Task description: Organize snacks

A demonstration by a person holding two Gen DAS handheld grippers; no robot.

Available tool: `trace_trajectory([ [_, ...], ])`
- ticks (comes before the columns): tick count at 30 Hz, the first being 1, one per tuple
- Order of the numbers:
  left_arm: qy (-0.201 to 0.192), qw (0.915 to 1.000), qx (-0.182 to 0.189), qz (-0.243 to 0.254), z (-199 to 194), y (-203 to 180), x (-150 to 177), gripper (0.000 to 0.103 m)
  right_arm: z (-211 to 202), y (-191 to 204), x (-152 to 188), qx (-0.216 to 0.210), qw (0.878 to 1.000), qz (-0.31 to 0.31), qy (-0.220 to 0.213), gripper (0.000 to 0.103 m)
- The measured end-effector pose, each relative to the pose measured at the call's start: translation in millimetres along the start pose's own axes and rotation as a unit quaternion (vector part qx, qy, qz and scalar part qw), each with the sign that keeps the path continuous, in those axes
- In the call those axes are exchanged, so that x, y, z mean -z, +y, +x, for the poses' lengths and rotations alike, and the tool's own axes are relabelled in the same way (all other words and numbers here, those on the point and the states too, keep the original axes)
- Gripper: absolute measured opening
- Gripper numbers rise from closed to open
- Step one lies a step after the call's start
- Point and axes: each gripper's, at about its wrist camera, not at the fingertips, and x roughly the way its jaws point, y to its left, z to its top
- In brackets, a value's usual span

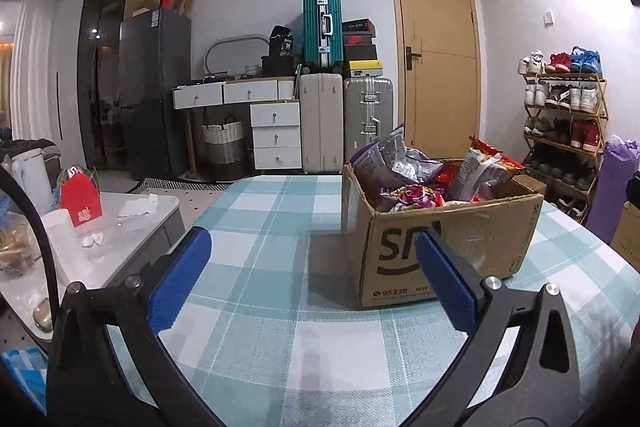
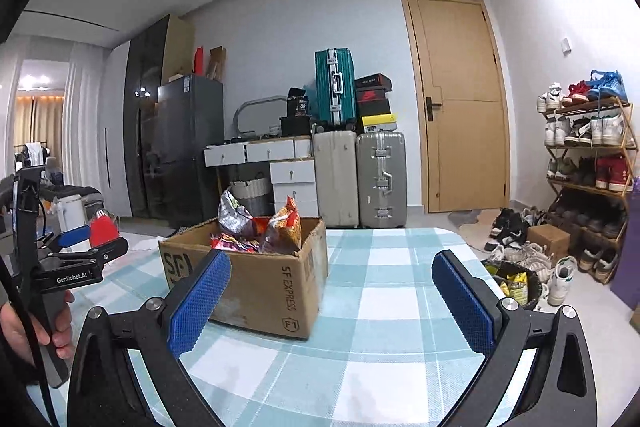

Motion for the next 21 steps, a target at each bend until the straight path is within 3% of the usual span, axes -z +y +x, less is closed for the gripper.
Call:
trace_trajectory([
  [21,0.011,0.9999,-0.007,-0.011,6.6,6.6,-7.0,0.102,4.9,2.8,-5.4,-0.001,1.0,-0.001,0.011,0.103],
])
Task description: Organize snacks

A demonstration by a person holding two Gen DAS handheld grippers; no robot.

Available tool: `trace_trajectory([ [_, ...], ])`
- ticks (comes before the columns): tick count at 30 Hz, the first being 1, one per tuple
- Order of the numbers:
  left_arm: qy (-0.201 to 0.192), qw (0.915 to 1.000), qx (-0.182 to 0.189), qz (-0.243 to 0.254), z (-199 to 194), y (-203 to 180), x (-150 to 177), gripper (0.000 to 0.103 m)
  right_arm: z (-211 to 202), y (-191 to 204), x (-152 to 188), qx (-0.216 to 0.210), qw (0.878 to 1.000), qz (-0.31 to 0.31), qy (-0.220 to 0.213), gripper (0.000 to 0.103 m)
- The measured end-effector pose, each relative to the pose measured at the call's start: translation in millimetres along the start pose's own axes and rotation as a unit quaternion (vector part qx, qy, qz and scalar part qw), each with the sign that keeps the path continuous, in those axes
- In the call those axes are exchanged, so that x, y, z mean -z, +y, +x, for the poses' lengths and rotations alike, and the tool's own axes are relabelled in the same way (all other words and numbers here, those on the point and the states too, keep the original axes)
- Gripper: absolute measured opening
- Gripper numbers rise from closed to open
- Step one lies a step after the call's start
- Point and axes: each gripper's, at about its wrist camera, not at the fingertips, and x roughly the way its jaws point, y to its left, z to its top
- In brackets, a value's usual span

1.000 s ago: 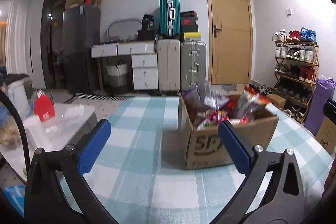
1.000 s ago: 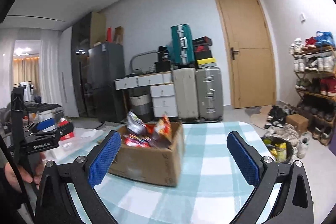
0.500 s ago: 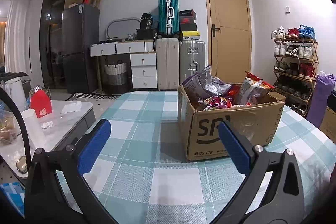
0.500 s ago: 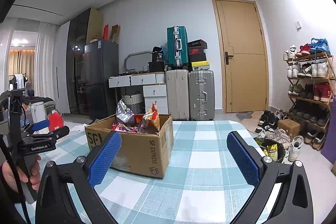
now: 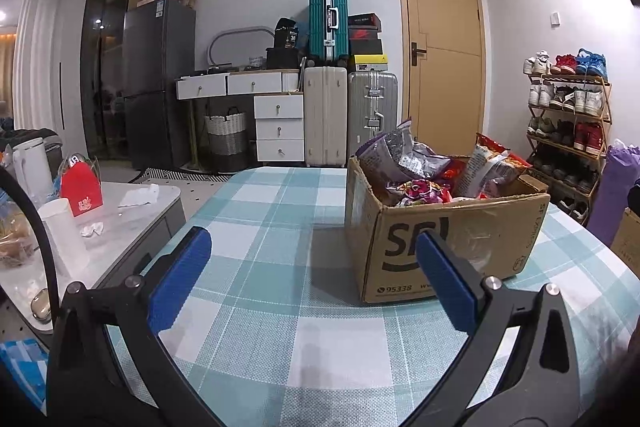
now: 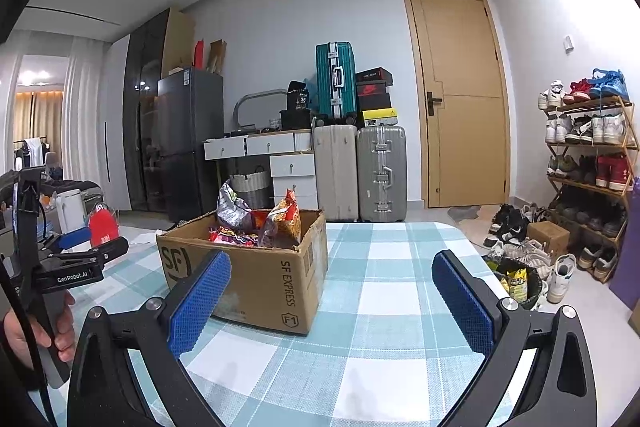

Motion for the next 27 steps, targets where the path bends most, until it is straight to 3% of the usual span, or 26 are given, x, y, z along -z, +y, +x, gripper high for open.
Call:
trace_trajectory([
  [27,0.0,1.0,-0.001,-0.001,-3.3,0.8,-0.5,0.102,5.7,-1.3,5.6,0.008,1.0,-0.001,0.006,0.103],
])
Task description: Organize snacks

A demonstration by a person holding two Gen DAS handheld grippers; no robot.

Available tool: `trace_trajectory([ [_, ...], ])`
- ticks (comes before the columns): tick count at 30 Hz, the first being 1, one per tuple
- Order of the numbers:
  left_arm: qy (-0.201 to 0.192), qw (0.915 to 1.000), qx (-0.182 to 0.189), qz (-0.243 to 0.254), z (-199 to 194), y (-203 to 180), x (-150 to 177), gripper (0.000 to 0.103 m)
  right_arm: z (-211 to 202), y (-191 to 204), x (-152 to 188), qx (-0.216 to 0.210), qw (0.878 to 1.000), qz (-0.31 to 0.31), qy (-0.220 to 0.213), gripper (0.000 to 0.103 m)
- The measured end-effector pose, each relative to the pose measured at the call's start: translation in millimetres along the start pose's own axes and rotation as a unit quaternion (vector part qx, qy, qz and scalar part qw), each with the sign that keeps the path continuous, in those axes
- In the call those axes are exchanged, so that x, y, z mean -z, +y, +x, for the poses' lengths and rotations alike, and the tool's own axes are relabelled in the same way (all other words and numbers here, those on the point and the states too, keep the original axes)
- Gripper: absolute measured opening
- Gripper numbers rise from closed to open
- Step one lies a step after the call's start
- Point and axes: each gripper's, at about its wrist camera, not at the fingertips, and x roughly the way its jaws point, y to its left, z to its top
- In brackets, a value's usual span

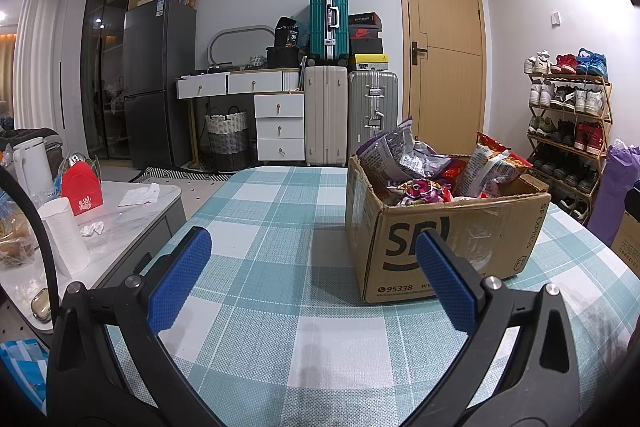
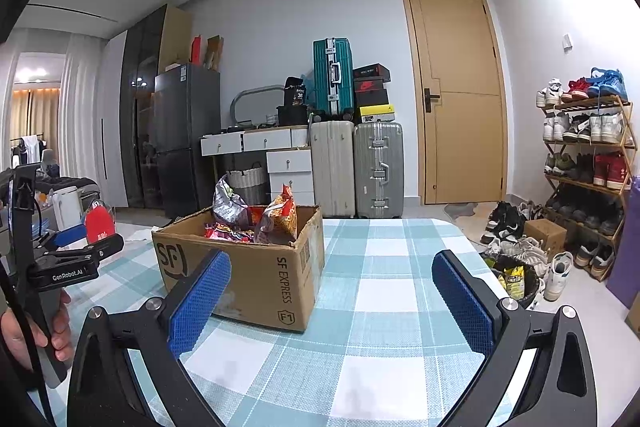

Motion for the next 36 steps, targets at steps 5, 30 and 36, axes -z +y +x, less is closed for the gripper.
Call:
trace_trajectory([
  [5,0.0,1.0,0.0,0.0,0.4,0.1,0.3,0.102,0.6,-0.5,1.6,0.001,1.0,0.0,0.0,0.103],
  [30,0.0,1.0,-0.006,-0.002,0.5,1.1,0.8,0.102,-0.5,-2.4,2.5,0.004,1.0,-0.003,0.0,0.103],
  [36,0.001,1.0,-0.009,-0.003,-0.6,4.7,1.0,0.102,-0.6,-2.8,2.7,0.004,1.0,-0.002,0.0,0.103],
])
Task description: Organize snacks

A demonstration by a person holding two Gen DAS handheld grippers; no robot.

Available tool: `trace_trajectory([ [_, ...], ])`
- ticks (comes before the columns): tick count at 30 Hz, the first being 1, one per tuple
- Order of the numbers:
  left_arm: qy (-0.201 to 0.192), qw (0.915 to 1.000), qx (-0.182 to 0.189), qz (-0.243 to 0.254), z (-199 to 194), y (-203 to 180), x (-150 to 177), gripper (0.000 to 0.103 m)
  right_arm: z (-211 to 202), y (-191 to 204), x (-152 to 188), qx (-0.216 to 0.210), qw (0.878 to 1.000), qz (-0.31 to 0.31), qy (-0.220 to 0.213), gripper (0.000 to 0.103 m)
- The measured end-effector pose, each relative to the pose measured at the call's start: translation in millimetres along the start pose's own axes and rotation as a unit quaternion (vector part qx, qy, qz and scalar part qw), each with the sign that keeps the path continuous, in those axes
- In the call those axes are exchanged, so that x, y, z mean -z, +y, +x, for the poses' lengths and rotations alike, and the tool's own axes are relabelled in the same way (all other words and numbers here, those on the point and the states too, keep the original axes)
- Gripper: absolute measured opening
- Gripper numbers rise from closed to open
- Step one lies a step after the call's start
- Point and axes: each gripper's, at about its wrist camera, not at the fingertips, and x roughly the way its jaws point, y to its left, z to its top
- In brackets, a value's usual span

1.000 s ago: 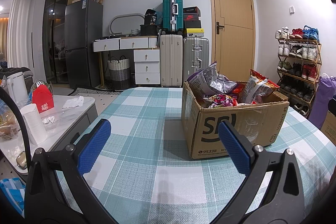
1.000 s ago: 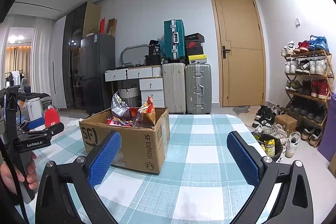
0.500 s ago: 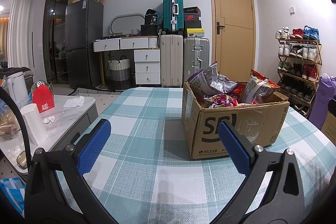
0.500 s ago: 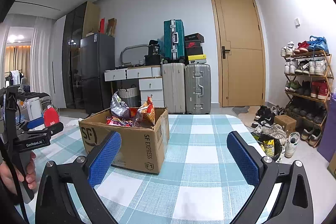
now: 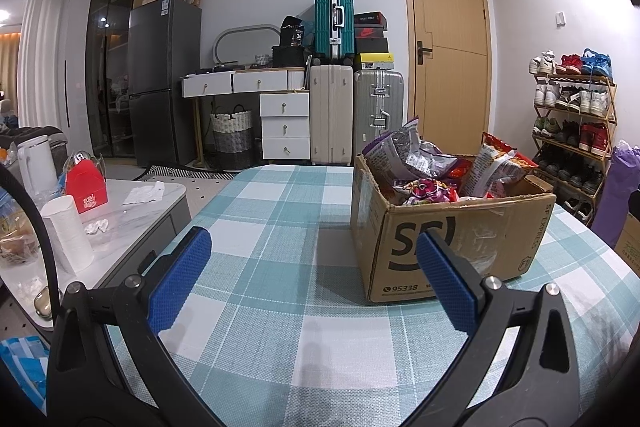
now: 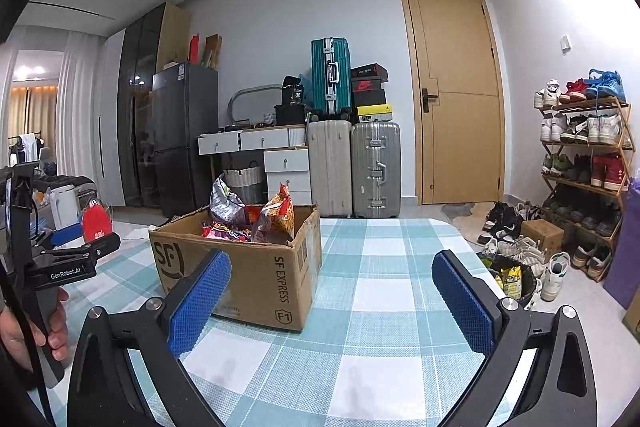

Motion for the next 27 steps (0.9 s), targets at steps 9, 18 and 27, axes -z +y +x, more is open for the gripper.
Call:
trace_trajectory([
  [9,0.002,1.0,-0.009,0.003,-1.7,1.8,0.3,0.102,-0.3,-0.3,-0.1,-0.001,1.0,0.0,-0.001,0.103],
  [18,0.003,0.9999,-0.014,0.005,-1.9,0.9,-0.1,0.102,0.1,-0.1,-0.7,-0.001,1.0,0.0,-0.001,0.103],
  [27,0.001,0.9999,-0.008,0.007,-1.5,-3.3,0.7,0.102,0.0,-0.2,-0.9,-0.001,1.0,0.0,-0.001,0.103],
])
